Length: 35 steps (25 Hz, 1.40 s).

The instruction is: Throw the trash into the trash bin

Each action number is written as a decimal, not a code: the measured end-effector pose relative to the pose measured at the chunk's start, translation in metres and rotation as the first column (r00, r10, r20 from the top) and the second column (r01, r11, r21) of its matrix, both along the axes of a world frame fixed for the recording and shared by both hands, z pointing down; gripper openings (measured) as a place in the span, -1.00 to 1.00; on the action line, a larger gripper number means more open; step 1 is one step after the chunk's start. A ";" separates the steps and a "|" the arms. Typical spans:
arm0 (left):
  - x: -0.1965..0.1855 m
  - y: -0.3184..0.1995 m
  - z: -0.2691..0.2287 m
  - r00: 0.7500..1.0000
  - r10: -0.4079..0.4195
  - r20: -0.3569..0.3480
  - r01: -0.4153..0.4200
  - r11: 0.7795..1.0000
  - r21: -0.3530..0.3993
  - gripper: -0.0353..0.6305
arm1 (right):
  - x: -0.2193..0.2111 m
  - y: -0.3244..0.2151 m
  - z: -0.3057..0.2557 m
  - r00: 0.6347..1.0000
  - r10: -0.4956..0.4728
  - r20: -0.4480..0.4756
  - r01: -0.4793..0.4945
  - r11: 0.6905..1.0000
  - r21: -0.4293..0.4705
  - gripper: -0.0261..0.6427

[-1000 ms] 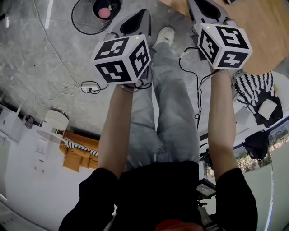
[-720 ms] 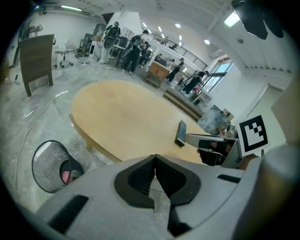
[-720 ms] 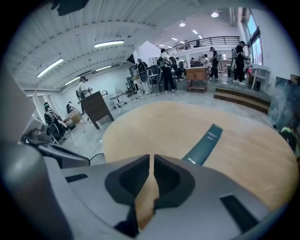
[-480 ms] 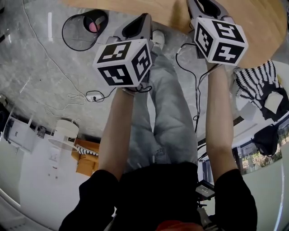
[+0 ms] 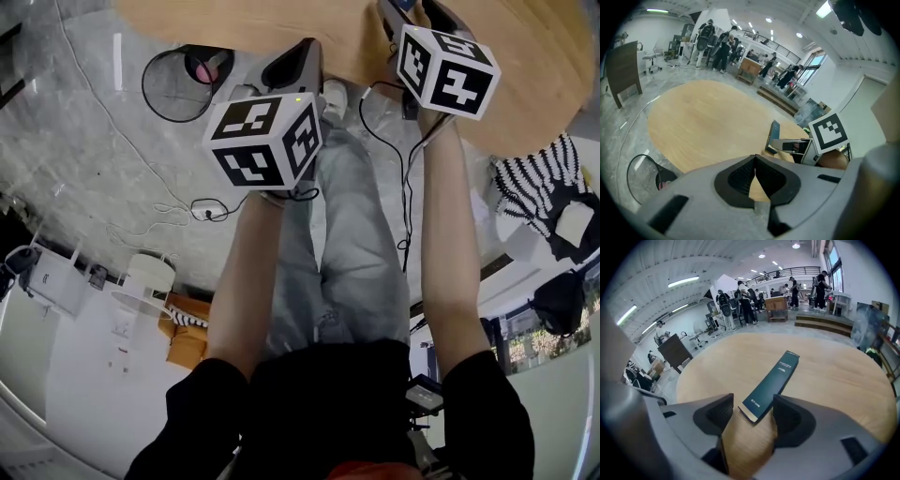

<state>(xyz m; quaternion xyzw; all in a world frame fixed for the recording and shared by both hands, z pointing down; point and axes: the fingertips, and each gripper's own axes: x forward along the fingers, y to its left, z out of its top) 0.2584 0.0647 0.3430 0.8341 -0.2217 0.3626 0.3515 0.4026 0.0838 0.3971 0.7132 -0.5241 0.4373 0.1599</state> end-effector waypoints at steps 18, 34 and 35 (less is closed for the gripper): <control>-0.056 -0.043 0.012 0.990 -0.141 -0.002 0.141 0.990 -0.029 -0.87 | 0.020 -0.019 0.020 0.989 0.098 -0.109 -0.112 0.984 -0.135 -0.23; -0.127 -0.072 0.020 0.971 -0.240 0.008 0.241 0.970 -0.046 -0.87 | -0.036 -0.055 0.018 0.995 -0.006 -0.096 -0.006 0.993 -0.116 -0.89; -0.129 -0.074 0.020 0.970 -0.243 0.007 0.243 0.969 -0.045 -0.87 | -0.040 -0.057 0.019 0.993 -0.025 -0.113 0.011 0.992 -0.123 -0.89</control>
